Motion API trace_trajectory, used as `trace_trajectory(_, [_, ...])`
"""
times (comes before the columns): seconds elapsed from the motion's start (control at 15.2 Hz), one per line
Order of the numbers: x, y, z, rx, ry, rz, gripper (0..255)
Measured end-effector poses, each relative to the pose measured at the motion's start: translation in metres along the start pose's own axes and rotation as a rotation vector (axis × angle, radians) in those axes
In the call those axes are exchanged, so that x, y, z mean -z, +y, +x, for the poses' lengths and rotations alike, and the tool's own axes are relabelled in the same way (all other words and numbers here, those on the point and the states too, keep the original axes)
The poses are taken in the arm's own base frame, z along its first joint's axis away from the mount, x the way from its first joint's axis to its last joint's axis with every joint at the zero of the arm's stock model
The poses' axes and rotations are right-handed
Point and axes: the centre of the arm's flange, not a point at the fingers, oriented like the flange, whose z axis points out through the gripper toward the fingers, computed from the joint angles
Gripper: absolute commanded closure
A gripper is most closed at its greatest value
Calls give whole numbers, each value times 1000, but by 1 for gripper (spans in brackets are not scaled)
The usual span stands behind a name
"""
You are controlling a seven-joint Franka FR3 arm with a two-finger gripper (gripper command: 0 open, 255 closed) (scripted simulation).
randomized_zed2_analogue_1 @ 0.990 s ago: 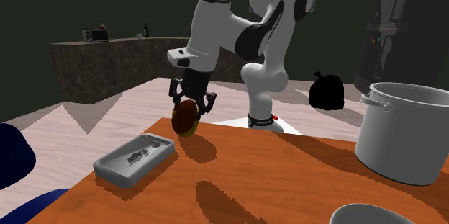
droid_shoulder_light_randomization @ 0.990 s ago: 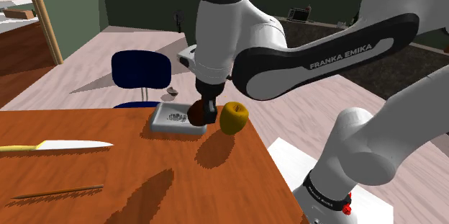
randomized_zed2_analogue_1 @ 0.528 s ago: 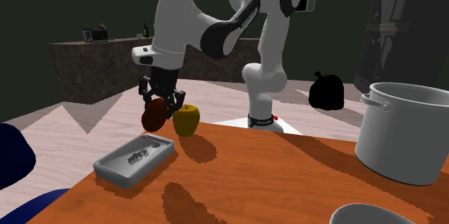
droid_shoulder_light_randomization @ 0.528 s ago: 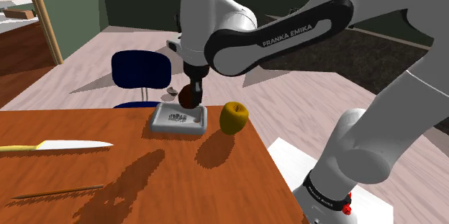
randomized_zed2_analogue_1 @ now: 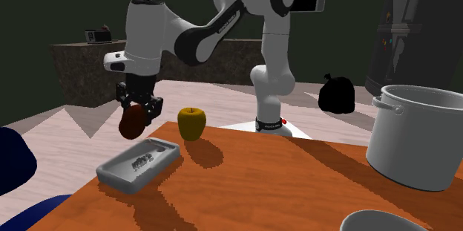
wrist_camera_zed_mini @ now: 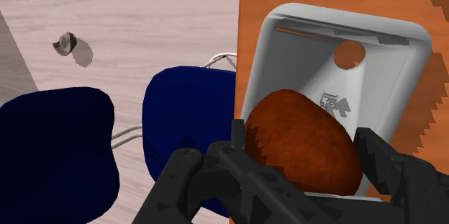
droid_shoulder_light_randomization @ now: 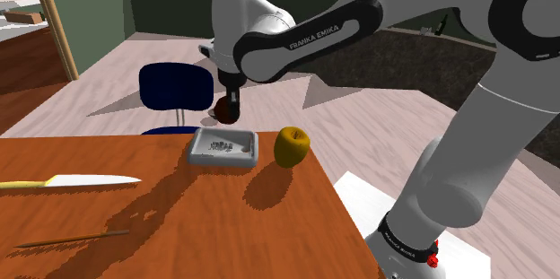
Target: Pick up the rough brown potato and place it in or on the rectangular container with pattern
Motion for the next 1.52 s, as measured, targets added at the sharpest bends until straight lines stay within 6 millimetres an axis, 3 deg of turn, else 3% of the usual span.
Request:
trace_trajectory(0.73, [-55,-17,3,0,0,0,255])
trace_trajectory(1.19, [-61,-19,4,1,1,-1,255])
trace_trajectory(1.25, [-61,-19,3,1,1,-1,0])
trace_trajectory(1.52, [-62,-19,3,1,0,-1,0])
